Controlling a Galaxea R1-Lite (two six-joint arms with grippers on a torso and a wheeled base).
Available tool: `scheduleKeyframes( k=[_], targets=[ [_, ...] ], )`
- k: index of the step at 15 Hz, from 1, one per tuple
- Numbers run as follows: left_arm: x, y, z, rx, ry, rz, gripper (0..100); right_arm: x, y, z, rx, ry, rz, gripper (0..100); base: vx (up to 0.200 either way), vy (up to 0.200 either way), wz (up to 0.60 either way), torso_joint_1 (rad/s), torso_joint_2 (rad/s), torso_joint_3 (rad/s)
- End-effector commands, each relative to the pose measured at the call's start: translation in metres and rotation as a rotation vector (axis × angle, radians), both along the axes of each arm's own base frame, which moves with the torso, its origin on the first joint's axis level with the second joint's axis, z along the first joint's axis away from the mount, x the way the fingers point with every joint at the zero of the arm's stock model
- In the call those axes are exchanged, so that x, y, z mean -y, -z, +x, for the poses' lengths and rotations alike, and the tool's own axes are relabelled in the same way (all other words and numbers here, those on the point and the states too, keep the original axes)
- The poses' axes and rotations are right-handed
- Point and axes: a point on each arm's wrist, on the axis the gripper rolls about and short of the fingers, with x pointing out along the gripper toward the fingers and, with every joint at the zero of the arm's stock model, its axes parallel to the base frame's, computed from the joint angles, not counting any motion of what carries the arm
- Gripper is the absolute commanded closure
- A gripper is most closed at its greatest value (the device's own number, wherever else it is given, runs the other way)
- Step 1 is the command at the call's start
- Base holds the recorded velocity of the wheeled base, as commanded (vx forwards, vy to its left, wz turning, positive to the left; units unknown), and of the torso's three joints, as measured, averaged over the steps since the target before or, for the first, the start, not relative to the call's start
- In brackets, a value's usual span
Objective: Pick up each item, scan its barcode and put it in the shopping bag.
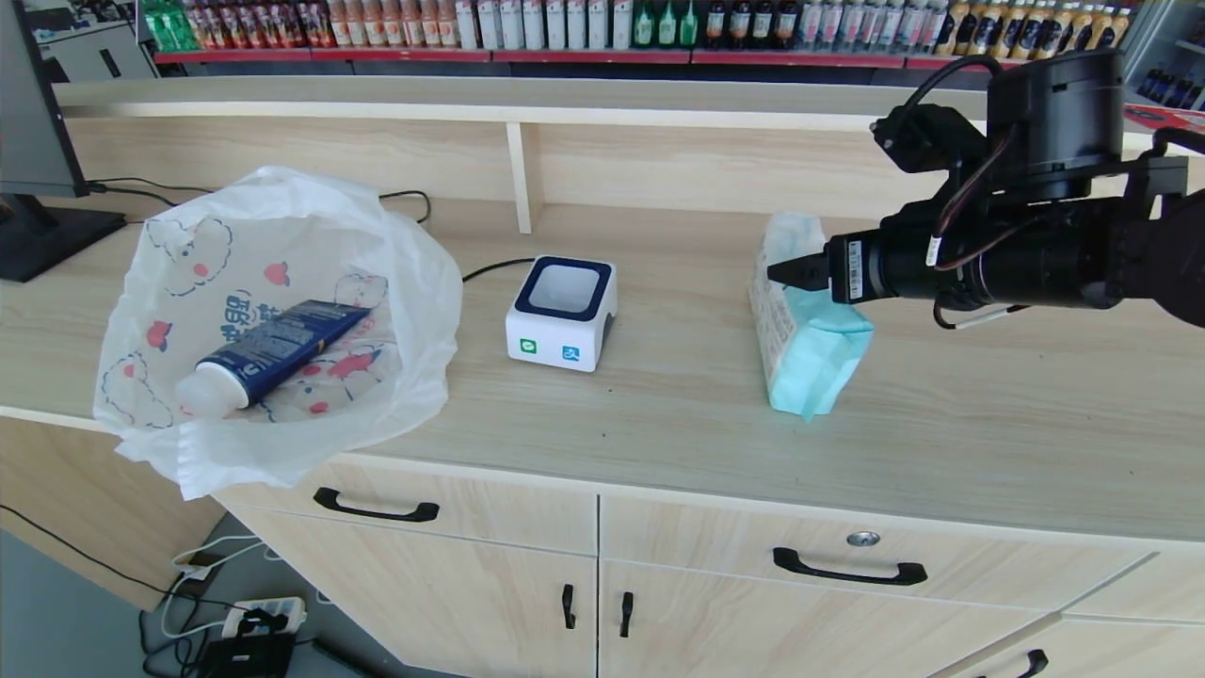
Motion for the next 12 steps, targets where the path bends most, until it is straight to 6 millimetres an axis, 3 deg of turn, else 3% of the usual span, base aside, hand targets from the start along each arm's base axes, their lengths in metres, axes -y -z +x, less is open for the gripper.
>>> scheduleKeyframes(
  k=[1,4,12],
  targets=[
    [0.0,0.0,0.0,-0.001,0.0,-0.002,100,-0.005,0.003,0.012,-0.013,0.002,0.0,0,0.0,0.0,0.0,0.0,0.0,0.0],
    [0.0,0.0,0.0,-0.001,0.0,0.002,100,-0.015,0.009,0.027,-0.025,0.092,0.074,0,0.0,0.0,0.0,0.0,0.0,0.0],
    [0.0,0.0,0.0,-0.001,0.0,-0.002,100,-0.017,0.023,0.026,-0.141,0.114,0.054,0,0.0,0.0,0.0,0.0,0.0,0.0]
  ],
)
